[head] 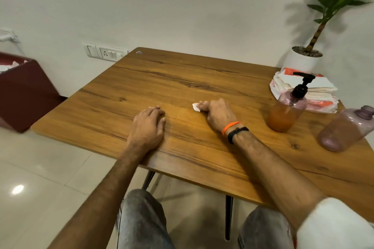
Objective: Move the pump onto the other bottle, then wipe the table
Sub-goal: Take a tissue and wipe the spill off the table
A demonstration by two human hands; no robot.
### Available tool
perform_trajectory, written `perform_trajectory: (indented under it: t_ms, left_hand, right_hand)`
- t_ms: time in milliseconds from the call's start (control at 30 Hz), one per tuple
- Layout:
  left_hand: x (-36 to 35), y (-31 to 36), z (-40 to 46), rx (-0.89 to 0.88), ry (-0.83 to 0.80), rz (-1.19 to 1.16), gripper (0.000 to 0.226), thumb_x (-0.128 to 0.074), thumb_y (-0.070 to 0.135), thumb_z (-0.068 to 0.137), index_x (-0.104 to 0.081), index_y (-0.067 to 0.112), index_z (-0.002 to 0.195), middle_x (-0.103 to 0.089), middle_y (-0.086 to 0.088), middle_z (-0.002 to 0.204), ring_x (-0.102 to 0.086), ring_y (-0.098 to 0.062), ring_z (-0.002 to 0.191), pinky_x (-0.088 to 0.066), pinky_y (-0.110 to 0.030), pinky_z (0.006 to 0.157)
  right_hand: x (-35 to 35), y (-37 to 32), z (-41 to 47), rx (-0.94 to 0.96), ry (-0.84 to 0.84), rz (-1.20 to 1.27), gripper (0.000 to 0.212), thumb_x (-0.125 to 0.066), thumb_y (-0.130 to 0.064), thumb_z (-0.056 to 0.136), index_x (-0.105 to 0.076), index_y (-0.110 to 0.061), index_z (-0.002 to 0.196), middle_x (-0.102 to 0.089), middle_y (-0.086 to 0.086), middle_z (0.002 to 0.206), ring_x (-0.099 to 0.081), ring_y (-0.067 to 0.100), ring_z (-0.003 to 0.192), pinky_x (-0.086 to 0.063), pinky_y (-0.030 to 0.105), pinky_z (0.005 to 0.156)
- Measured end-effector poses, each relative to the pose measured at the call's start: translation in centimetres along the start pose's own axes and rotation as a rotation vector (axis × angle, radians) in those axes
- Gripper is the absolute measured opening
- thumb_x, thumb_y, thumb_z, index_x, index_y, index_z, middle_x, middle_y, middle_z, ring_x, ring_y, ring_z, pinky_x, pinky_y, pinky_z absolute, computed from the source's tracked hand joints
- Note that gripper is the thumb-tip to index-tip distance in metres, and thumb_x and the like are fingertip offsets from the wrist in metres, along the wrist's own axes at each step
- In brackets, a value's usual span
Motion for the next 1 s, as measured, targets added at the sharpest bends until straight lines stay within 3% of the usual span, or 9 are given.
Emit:
perform_trajectory:
  t_ms: [200, 433, 600, 833, 1000]
  left_hand:
    - [0.1, 0.1, -0.2, -0.003, 0.010, 0.006, 0.037, -0.048, 0.031, 0.099, -0.057, 0.017, 0.132, -0.051, -0.003, 0.145, -0.043, -0.022, 0.136, -0.028, -0.042, 0.113]
    - [0.0, 0.2, 0.0, 0.021, 0.042, 0.046, 0.036, -0.049, 0.029, 0.098, -0.058, 0.017, 0.131, -0.052, -0.004, 0.144, -0.045, -0.022, 0.134, -0.030, -0.041, 0.112]
    - [0.1, 0.5, -0.1, 0.018, 0.031, 0.031, 0.037, -0.048, 0.029, 0.099, -0.058, 0.016, 0.132, -0.050, -0.004, 0.146, -0.042, -0.022, 0.136, -0.028, -0.041, 0.114]
    - [0.5, 0.5, -0.3, 0.017, 0.019, 0.015, 0.038, -0.048, 0.029, 0.099, -0.057, 0.016, 0.133, -0.050, -0.004, 0.147, -0.043, -0.022, 0.137, -0.028, -0.041, 0.115]
    - [0.4, 0.6, -0.4, 0.018, 0.024, 0.025, 0.036, -0.048, 0.027, 0.098, -0.058, 0.015, 0.131, -0.052, -0.004, 0.145, -0.045, -0.023, 0.134, -0.030, -0.041, 0.113]
  right_hand:
    - [0.1, -1.8, 0.2, -0.032, -0.013, -0.014, 0.053, -0.049, 0.000, 0.087, -0.057, -0.022, 0.135, -0.060, 0.006, 0.135, -0.053, 0.027, 0.127, -0.042, 0.038, 0.107]
    - [-2.0, -8.1, -7.3, 0.282, -0.077, 0.010, 0.063, -0.053, -0.005, 0.083, -0.046, -0.026, 0.143, -0.043, -0.005, 0.150, -0.042, 0.016, 0.137, -0.036, 0.033, 0.112]
    - [-1.3, -5.7, -2.0, 0.204, -0.089, -0.013, 0.063, -0.049, 0.006, 0.084, -0.052, -0.026, 0.139, -0.049, -0.006, 0.147, -0.047, 0.019, 0.133, -0.036, 0.036, 0.111]
    - [-0.7, -5.0, 3.7, 0.113, -0.071, -0.033, 0.057, -0.052, 0.001, 0.089, -0.051, -0.023, 0.141, -0.047, -0.004, 0.148, -0.042, 0.018, 0.137, -0.033, 0.033, 0.114]
    - [-1.2, -8.4, -2.4, 0.298, -0.064, 0.027, 0.062, -0.051, 0.003, 0.082, -0.053, -0.023, 0.139, -0.049, -0.003, 0.146, -0.044, 0.016, 0.136, -0.034, 0.033, 0.113]
Point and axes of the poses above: each hand's wrist, its own z-axis towards the middle knuckle, its own x-axis out of the back of the hand, y = z × x, the point moved 7 cm from there along z, towards the middle knuckle
